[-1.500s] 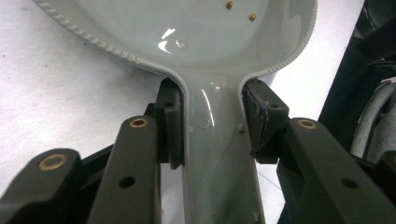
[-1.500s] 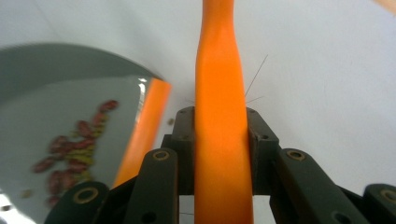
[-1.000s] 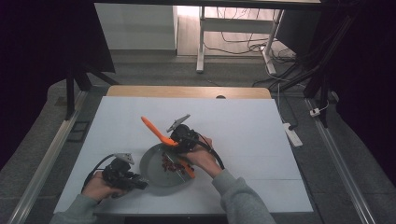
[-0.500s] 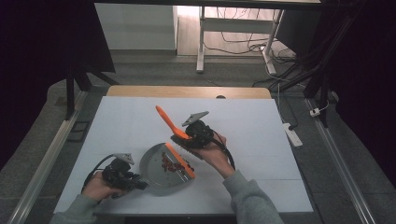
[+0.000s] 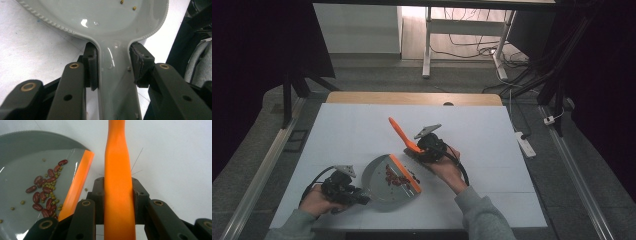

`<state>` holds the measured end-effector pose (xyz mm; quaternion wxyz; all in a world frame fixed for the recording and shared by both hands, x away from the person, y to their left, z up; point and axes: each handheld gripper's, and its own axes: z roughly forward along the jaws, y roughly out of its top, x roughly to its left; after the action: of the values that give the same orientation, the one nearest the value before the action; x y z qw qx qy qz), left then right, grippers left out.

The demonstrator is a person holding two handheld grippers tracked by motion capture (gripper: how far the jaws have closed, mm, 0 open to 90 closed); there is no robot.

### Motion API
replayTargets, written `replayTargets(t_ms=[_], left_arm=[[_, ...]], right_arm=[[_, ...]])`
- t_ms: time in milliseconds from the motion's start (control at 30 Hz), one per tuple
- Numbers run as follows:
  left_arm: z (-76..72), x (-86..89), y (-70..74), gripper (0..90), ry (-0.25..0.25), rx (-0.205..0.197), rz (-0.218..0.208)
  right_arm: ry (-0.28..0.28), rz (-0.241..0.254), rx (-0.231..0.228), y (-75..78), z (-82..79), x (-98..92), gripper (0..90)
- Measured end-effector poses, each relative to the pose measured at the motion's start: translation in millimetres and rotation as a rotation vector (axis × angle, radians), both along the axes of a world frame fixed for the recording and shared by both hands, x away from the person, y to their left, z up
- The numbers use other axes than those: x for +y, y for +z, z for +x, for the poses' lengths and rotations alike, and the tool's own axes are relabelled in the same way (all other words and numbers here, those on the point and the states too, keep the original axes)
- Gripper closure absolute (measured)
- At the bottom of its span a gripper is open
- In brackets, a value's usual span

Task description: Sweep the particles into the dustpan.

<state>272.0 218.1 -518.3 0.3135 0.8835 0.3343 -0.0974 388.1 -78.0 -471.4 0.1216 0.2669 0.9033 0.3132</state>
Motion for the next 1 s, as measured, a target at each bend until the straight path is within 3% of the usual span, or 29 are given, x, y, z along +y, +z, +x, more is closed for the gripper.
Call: replayTargets(t_ms=[400,600,700,800,867,1000], left_arm=[[0.1,-0.1,0.1,61.9,0.0,0.002,0.001],[0.3,-0.6,0.0,61.9,0.001,0.003,0.001],[0.4,-1.1,0.0,61.9,0.001,0.002,0.003],[0.1,-1.2,0.4,61.9,0.003,0.001,0.003],[0.0,-1.1,0.5,61.9,0.004,0.0,0.001],[0.0,-0.9,0.8,61.9,0.003,-0.001,0.001]], right_arm=[[0.019,-0.039,0.017,-8.7,-5.5,11.5,70.8],[0.023,-0.03,0.029,-9.5,-10.7,15.7,70.8],[0.047,0.003,0.069,-9.6,-16.1,20.8,70.8],[0.076,0.026,0.067,-6.7,-24.2,29.6,70.8],[0.103,0.08,0.106,-2.5,-27.3,33.5,70.8],[0.113,0.088,0.059,9.4,-32.3,37.5,70.7]])
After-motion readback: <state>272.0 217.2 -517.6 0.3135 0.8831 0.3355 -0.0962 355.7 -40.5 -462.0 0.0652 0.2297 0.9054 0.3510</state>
